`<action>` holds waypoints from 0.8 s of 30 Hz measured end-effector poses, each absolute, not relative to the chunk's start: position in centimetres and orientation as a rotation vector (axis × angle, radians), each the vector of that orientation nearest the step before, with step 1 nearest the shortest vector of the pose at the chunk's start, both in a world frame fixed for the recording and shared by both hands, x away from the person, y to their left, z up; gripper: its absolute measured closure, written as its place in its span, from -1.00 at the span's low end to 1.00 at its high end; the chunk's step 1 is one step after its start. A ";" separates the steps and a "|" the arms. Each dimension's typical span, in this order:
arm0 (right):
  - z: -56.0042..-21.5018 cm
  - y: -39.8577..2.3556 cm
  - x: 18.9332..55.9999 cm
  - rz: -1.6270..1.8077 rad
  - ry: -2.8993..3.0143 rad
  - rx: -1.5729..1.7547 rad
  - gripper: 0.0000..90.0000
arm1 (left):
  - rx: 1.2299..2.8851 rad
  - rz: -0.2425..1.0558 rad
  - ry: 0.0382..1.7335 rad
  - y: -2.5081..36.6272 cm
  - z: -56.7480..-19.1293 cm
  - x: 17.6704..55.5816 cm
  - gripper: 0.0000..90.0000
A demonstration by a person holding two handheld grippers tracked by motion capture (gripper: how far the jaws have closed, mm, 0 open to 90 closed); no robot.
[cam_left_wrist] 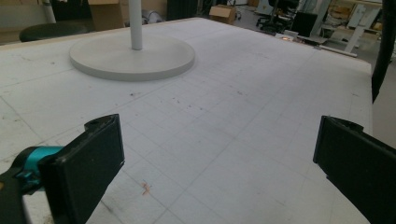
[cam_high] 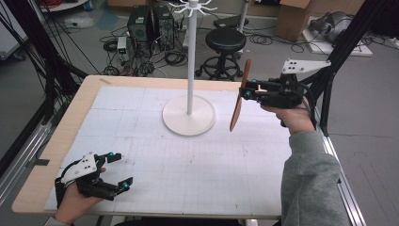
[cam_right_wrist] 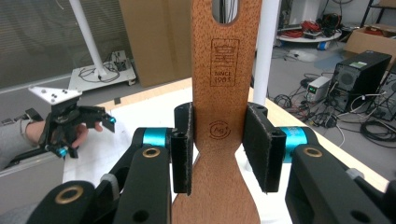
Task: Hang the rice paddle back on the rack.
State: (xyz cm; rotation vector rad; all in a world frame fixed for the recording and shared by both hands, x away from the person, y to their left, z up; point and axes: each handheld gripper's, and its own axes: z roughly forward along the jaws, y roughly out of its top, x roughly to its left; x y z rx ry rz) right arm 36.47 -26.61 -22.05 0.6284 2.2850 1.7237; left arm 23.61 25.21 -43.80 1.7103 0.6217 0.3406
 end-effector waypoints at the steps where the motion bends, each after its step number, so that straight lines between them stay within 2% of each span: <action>1: -21.9 -26.5 36.7 1.722 2.285 0.628 0.44 | 1.712 0.341 0.618 25.3 -43.8 23.6 -0.95; 24: -18.7 -23.9 40.7 1.708 2.300 0.608 0.44 | 1.710 0.356 0.626 25.7 -43.8 23.2 -0.95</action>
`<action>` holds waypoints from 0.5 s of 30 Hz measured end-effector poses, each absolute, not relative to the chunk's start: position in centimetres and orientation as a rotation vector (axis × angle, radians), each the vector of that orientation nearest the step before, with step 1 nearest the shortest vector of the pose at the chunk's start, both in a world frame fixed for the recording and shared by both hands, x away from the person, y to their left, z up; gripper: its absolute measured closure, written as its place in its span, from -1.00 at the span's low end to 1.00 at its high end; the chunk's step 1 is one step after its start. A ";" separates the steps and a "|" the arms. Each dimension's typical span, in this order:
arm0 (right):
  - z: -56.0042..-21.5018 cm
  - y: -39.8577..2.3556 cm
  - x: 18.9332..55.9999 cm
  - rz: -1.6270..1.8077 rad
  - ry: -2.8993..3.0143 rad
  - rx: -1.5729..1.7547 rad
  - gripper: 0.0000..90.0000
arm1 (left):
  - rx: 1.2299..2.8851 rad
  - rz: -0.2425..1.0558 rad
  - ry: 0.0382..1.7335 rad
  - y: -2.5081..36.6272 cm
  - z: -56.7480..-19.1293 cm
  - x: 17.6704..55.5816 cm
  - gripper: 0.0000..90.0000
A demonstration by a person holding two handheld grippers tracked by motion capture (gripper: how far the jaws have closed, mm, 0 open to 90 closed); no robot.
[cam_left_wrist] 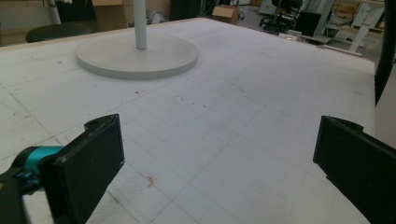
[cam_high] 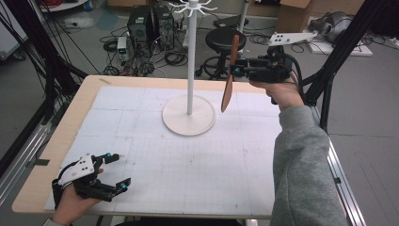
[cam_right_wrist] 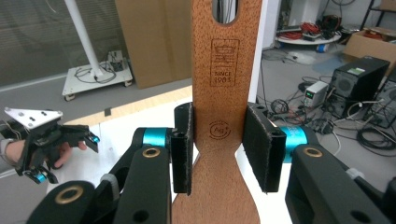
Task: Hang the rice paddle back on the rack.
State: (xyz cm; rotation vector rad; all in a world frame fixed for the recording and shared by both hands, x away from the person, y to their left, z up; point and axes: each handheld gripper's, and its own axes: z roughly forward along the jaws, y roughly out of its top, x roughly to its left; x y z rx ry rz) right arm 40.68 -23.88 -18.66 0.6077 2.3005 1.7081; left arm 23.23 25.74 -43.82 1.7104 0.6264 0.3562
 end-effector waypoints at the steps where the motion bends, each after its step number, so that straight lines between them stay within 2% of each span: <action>1: -18.4 -23.8 40.8 1.708 2.301 0.602 0.44 | 1.707 0.358 0.628 25.8 -43.8 23.2 -0.95; 15: -16.5 -21.8 42.9 1.668 2.322 0.600 0.44 | 1.701 0.341 0.638 25.7 -43.9 23.5 -0.95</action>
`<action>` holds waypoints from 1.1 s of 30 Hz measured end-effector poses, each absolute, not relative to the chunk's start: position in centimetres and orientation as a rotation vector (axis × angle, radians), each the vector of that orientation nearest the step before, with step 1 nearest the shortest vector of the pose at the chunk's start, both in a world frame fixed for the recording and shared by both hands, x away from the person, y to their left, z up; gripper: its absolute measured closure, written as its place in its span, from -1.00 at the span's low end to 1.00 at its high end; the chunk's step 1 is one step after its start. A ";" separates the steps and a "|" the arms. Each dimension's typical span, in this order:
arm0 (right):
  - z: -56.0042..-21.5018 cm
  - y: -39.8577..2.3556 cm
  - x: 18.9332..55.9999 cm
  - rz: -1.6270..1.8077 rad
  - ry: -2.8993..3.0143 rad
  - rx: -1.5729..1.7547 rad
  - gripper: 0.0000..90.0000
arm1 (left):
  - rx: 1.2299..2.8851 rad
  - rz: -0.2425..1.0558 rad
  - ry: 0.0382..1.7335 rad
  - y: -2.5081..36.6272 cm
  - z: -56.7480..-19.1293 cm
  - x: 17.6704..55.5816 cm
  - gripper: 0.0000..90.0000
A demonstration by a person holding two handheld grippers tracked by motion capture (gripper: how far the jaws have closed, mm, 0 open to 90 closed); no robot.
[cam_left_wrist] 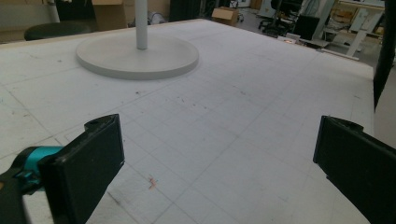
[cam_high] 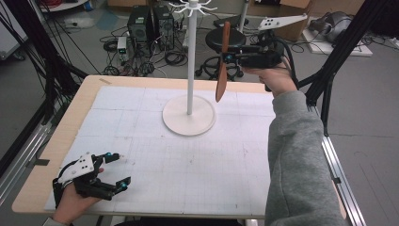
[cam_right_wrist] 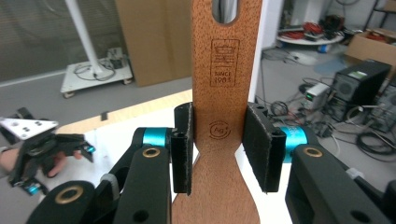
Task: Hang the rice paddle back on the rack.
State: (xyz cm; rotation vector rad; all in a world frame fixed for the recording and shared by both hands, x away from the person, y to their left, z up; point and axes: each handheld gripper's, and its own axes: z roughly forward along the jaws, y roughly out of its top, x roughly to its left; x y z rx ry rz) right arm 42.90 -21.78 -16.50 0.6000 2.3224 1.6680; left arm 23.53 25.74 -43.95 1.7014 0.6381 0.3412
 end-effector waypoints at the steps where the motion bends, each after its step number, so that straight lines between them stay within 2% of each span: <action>1: -16.4 -21.7 43.0 1.663 2.325 0.601 0.44 | 1.704 0.343 0.636 25.7 -44.0 23.5 -0.95; 33: -13.8 -17.9 44.9 1.605 2.285 0.653 0.44 | 1.696 0.350 0.646 26.3 -43.9 23.6 -0.95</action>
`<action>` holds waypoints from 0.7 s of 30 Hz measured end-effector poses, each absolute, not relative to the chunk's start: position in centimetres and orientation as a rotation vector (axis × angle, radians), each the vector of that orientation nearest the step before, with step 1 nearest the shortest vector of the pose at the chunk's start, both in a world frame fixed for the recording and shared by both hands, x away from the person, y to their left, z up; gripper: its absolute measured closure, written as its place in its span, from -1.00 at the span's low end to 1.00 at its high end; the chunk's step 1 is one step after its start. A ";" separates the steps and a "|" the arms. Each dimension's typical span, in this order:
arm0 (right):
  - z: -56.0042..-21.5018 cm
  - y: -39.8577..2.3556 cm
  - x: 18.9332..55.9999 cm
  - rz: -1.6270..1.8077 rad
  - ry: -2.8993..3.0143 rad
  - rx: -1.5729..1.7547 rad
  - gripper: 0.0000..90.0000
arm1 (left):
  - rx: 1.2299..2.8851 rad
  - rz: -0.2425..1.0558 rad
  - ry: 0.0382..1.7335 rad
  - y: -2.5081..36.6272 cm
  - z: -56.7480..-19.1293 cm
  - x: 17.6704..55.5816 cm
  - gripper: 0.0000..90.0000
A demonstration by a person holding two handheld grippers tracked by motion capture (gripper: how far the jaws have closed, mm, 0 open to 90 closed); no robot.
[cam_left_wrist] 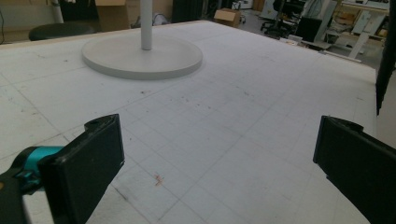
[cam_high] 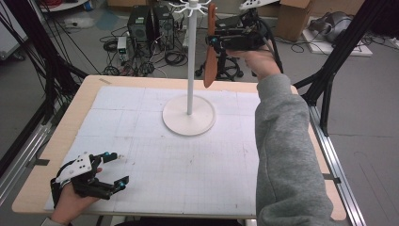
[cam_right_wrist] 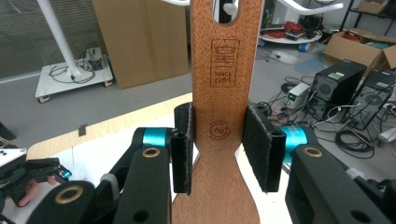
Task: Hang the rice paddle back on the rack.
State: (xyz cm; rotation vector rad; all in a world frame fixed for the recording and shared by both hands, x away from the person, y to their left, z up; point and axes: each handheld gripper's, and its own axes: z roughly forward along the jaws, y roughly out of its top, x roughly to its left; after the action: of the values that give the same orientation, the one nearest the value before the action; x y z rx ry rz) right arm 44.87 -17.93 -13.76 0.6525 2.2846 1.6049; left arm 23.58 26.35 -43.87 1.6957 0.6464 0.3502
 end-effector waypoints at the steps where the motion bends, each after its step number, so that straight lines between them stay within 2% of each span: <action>1: -13.8 -18.0 44.9 1.601 2.284 0.658 0.44 | 1.695 0.350 0.647 26.3 -43.9 23.6 -0.95; 21: -14.4 -17.1 45.8 1.603 2.238 0.718 0.44 | 1.691 0.349 0.650 26.3 -43.9 23.7 -0.95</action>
State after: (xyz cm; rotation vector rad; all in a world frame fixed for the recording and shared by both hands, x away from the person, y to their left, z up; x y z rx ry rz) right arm 45.85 -17.10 -14.38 0.7178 2.2379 1.6026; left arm 23.65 26.34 -43.93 1.6910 0.6505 0.3488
